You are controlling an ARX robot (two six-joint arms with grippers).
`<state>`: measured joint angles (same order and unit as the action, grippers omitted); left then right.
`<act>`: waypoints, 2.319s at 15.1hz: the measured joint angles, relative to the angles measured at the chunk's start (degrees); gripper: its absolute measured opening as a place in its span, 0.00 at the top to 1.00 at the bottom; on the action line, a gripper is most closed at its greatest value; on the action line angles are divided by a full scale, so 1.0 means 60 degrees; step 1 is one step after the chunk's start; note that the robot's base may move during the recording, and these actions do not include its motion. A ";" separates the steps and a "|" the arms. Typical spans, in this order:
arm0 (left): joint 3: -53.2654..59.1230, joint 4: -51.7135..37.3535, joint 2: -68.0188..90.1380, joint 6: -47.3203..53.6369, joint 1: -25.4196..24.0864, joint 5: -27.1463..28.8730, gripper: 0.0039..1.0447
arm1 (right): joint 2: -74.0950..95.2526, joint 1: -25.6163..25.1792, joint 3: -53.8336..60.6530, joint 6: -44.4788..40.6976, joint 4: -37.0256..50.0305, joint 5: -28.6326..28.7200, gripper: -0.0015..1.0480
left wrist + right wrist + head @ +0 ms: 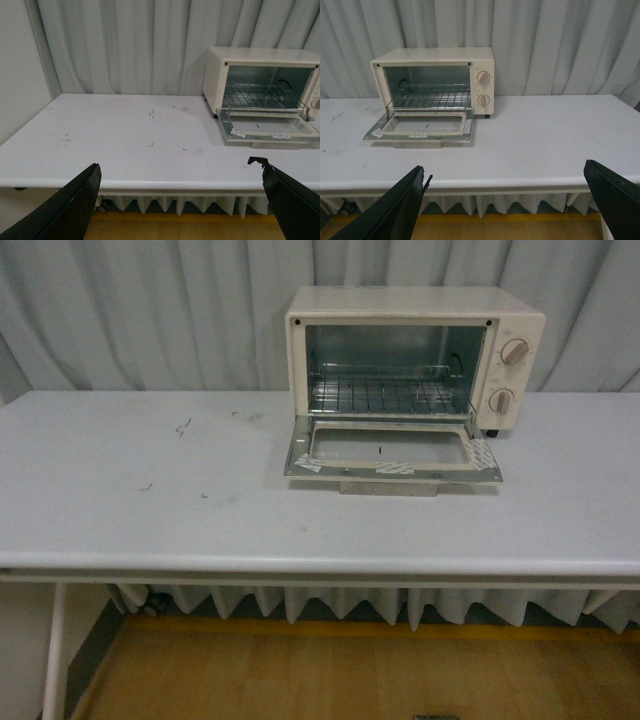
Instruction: Open oven
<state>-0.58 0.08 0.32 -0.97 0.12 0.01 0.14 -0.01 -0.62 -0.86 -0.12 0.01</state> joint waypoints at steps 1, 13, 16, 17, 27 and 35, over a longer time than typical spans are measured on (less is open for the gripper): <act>0.0000 0.0007 0.0000 0.0000 0.0000 0.0000 0.06 | 0.0000 0.0000 0.0000 0.0000 0.0004 0.0000 0.06; 0.0000 0.0004 0.0000 0.0018 0.0000 0.0007 0.06 | 0.0000 0.0000 0.0000 0.0004 -0.0018 0.0000 0.06; 0.0000 0.0022 0.0000 0.0029 0.0000 -0.0004 0.06 | 0.0000 0.0000 0.0000 0.0004 -0.0011 -0.0007 0.06; 0.0000 0.0018 0.0000 0.0022 0.0000 0.0007 0.06 | 0.0000 0.0000 0.0000 0.0004 -0.0011 0.0004 0.06; 0.0000 0.0040 0.0000 0.0025 0.0000 0.0000 0.06 | 0.0000 0.0000 0.0000 0.0004 -0.0033 0.0000 0.06; 0.0000 0.0029 0.0000 0.0025 0.0000 -0.0004 0.06 | 0.0000 0.0000 0.0000 0.0004 -0.0022 0.0000 0.06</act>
<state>-0.58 0.25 0.32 -0.82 0.12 -0.01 0.14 -0.01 -0.62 -0.84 -0.25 0.01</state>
